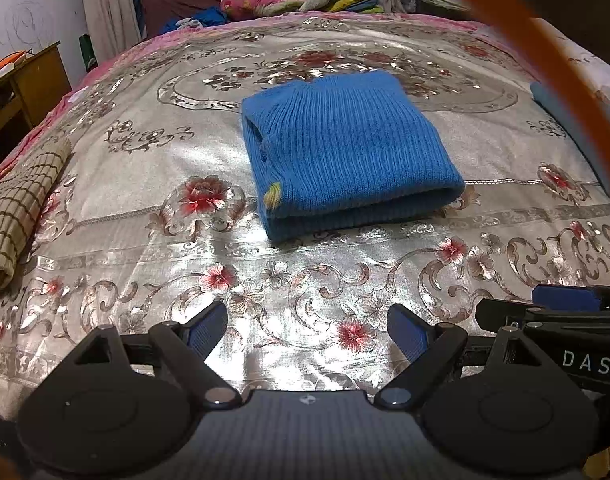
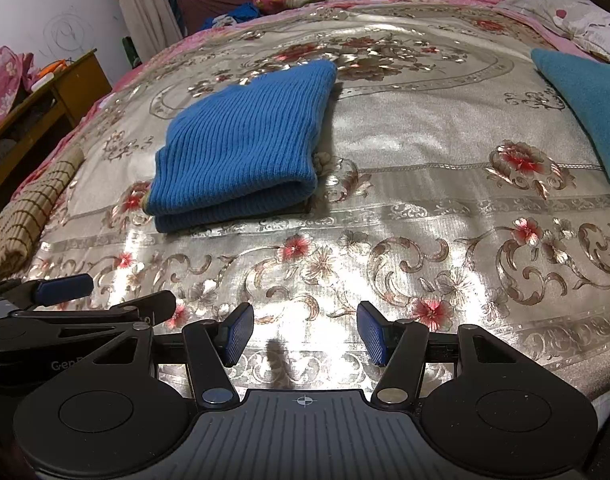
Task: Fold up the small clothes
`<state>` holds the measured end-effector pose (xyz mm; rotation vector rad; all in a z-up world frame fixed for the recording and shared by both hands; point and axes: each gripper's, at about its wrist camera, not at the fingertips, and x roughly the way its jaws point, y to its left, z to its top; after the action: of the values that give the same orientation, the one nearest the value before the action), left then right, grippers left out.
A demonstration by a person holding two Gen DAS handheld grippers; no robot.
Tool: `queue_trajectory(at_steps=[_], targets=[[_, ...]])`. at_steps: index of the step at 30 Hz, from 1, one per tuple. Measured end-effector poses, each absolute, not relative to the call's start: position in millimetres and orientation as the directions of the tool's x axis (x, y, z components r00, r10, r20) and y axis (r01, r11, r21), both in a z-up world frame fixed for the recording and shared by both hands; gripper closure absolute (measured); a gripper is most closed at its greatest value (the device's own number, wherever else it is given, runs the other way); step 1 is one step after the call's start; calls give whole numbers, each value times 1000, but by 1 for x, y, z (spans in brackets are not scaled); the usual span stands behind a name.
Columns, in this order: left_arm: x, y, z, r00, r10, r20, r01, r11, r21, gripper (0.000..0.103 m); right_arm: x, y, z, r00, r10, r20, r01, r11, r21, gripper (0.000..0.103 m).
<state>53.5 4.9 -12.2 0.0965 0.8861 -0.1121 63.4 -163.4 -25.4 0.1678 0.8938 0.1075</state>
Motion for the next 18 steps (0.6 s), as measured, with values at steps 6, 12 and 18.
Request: queue_trajectory(at_steps=[6, 12, 18], targets=[[54, 5, -12, 627, -58, -777, 138, 990, 37, 11, 63, -163, -25, 622, 163, -766, -23, 981, 191, 46], [53, 6, -13, 624, -60, -779, 137, 990, 34, 11, 63, -163, -25, 622, 163, -766, -23, 982, 190, 46], [53, 6, -14, 626, -58, -778, 139, 990, 37, 11, 63, -163, -25, 623, 162, -766, -23, 982, 189, 46]])
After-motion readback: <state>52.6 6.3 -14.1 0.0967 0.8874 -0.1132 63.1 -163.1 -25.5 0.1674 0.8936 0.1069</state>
